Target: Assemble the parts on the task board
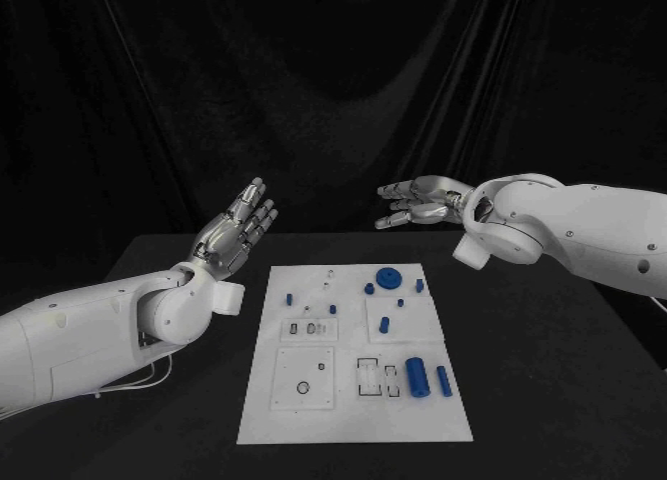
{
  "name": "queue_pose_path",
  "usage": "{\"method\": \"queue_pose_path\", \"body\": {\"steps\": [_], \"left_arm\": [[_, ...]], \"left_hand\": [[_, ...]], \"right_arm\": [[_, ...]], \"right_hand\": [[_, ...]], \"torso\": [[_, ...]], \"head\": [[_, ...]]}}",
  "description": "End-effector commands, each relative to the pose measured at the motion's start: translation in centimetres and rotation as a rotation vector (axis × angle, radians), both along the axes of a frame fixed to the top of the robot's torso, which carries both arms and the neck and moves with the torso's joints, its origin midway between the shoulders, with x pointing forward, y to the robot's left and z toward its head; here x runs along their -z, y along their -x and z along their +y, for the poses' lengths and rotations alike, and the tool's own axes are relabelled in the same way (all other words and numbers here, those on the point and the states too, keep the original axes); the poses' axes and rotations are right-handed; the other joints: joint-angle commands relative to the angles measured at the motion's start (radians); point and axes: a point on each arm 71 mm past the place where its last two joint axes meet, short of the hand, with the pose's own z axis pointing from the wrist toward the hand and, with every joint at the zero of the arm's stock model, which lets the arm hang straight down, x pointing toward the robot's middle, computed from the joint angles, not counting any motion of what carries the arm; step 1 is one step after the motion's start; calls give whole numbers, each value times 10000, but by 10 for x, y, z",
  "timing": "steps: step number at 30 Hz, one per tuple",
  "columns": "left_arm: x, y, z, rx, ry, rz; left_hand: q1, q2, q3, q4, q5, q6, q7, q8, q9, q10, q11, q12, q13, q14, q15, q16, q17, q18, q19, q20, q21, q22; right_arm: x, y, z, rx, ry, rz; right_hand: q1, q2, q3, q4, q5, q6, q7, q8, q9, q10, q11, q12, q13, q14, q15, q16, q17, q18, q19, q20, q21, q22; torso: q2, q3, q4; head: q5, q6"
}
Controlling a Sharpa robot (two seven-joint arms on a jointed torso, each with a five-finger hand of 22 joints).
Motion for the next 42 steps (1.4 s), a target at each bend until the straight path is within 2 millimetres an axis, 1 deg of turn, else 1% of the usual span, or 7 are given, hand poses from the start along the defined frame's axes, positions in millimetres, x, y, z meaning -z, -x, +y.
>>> {"method": "queue_pose_path", "body": {"steps": [1, 5, 8, 10, 14, 28, 42], "left_arm": [[-5, 2, -1, -17, 51, -355], [-8, 7, -1, 73, 136, -354], [-11, 9, -2, 116, 178, -378], [-13, 10, -2, 145, 205, -402], [-17, 11, -2, 176, 253, -470], [-24, 17, 3, 279, 393, -537], [-25, 17, 4, 479, 516, -517]], "left_hand": [[94, -16, 52, 27, 72, 38, 67, 59, 7, -13, 99, -7, -10, 13, -432, -36, -14, -22, 8, -319, -33, -6], [98, -13, 52, 28, 81, 36, 86, 58, 6, -13, 117, -7, -10, 13, -400, -36, -14, -41, 8, -304, -33, -6], [107, -11, 53, 25, 95, 46, 104, 61, 8, -13, 135, -7, -10, 13, -361, -36, -14, -61, 8, -287, -33, -6], [123, -12, 54, 24, 112, 60, 124, 66, 12, -13, 154, -7, -10, 13, -305, -36, -14, -90, 8, -258, -33, -6], [145, -14, 55, 24, 127, 65, 138, 67, 12, -13, 167, -7, -10, 13, -221, -36, -14, -119, 8, -201, -33, -6], [235, -15, 62, 26, 169, 145, 135, 94, 27, -13, 161, -7, -10, 13, 92, -36, -14, 54, 8, 316, -33, -6], [250, 12, 78, 20, 198, 245, 150, 133, 49, -13, 177, -7, -10, 13, 235, -36, -14, 193, 8, 597, -33, -6]], "right_arm": [[-3, -1, 5, -1091, 3242, -2262], [-7, 2, 20, -2342, 5408, -4420], [-8, 4, 27, -3017, 6431, -5430], [-9, 6, 33, -3524, 7113, -6096], [-9, 10, 42, -4278, 7873, -6905], [-8, 17, 49, -4849, 7916, -7760], [11, 19, 43, -4581, 7275, -8225]], "right_hand": [[75, -222, 227, -149, -256, 321, 98, 44, 31, 389, -14, 61, 41, 1126, -124, 195, 141, -82, 1038, -39, 292, 89], [374, -532, 756, -413, -889, 1256, -48, 133, 117, 1659, -169, 98, 185, 5172, -541, 916, 830, 131, 4021, -243, 910, 225], [500, -657, 1021, -561, -901, 2194, -177, 269, 212, 2927, -296, 208, 357, 6602, -888, 1243, 1348, 138, 5307, -526, 1186, 291], [724, -743, 1332, -839, -682, 4004, -338, 606, 457, 4436, -383, 343, 596, 8374, -1396, 1895, 1967, 147, 6999, -944, 1809, 559], [797, -987, 1502, -1078, -522, 5113, -477, 737, 665, 5783, -644, 469, 849, 10223, -1963, 3266, 2869, 129, 8569, -1590, 2880, 1190], [429, -1299, 1994, -756, -520, 6339, -549, 734, 1149, 7016, -752, 1061, 1027, 11745, -2558, 7013, 4856, 115, 9784, -2232, 5672, 3478], [9, -1738, 2186, -238, -700, 7022, -536, 733, 1395, 7778, -779, 1260, 1014, 12835, -2698, 10354, 8489, -258, 10556, -2385, 8421, 6766]], "torso": [[124, -23, 17], [235, -38, 33], [298, -54, 47], [342, -63, 57], [449, -85, 92], [861, -239, 267], [1065, -282, 328]], "head": [[11, 72], [21, 77], [47, 62], [67, 25], [50, -6], [-96, 102], [-100, 74]]}}
